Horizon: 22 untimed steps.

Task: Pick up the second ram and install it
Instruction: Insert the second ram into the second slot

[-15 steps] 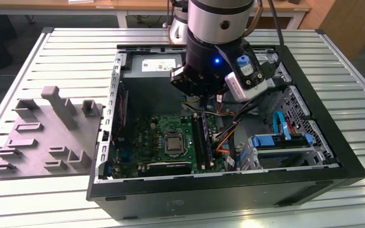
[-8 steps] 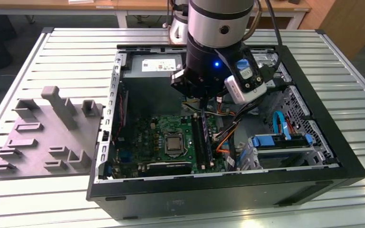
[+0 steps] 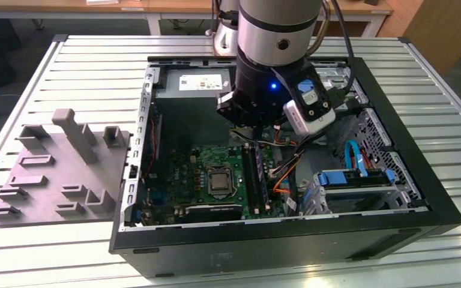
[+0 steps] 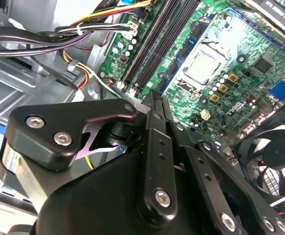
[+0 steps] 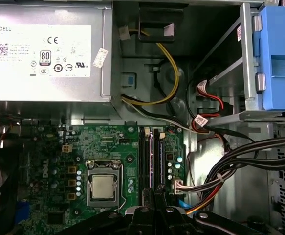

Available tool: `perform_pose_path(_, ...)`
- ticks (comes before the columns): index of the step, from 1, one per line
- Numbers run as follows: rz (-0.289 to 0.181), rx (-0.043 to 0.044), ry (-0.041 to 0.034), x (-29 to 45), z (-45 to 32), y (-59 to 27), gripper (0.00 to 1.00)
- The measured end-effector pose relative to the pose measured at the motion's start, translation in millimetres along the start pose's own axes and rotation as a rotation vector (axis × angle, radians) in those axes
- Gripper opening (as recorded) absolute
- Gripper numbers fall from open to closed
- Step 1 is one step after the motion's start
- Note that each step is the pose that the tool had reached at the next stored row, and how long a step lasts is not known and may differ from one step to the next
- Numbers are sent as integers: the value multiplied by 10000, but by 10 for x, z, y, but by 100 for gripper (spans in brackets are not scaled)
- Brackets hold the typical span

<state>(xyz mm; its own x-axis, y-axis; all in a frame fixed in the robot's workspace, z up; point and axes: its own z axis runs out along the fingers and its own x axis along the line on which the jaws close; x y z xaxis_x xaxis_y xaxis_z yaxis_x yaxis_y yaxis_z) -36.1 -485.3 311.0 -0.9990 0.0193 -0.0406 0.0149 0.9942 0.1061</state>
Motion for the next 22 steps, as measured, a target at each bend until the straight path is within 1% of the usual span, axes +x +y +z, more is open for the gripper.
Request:
perform_pose_path(3,-13,0,1,-5,24,-2,12)
perform_pose_path(9,-16,-2,1,-5,31,-3,12)
perform_pose_path(12,-20,-2,2,-4,76,-8,12)
perform_pose_path(18,-21,-2,2,-3,86,-9,12)
perform_pose_path(22,-21,3,3,-1,153,-16,12)
